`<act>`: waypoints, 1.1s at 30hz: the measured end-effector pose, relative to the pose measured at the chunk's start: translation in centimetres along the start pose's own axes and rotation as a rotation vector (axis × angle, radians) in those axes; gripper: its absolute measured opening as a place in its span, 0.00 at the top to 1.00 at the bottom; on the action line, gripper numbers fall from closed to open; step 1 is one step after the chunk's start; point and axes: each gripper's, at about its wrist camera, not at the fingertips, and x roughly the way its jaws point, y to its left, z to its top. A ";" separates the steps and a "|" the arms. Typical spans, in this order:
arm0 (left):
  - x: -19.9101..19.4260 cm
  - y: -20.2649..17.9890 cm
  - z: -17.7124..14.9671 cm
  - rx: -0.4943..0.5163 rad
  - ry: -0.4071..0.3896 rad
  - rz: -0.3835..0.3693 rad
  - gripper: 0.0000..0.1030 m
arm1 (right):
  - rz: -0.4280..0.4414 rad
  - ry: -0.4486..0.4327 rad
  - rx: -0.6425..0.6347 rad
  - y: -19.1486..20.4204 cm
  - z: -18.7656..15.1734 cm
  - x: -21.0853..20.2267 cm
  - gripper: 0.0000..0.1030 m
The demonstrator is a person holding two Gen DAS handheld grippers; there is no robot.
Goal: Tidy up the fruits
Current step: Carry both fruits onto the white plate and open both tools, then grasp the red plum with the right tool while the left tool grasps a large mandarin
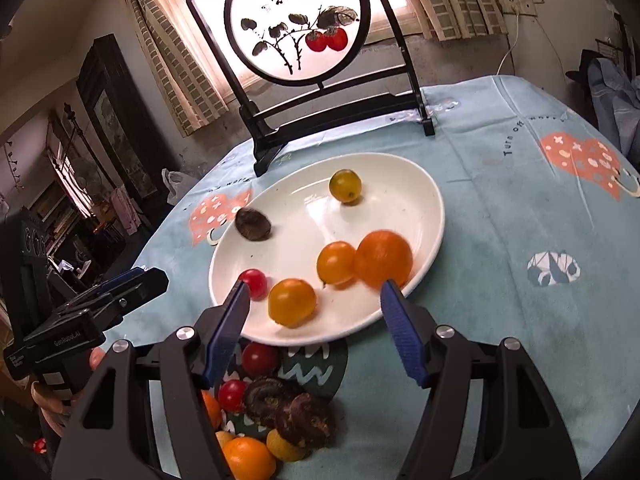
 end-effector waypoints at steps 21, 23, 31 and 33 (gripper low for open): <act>-2.7 3.3 -3.1 -0.048 0.006 0.082 0.05 | 0.047 0.244 -0.194 4.0 -8.3 -2.9 0.34; -2.4 3.2 -3.1 -0.045 0.014 0.092 0.05 | 0.044 0.251 -0.216 4.3 -8.5 -2.9 0.34; -1.9 3.2 -3.1 -0.032 0.032 0.113 0.05 | -0.010 0.290 -0.326 5.8 -9.9 -2.4 0.34; -1.9 3.2 -3.1 -0.033 0.032 0.112 0.05 | -0.002 0.303 -0.325 5.8 -10.0 -2.2 0.34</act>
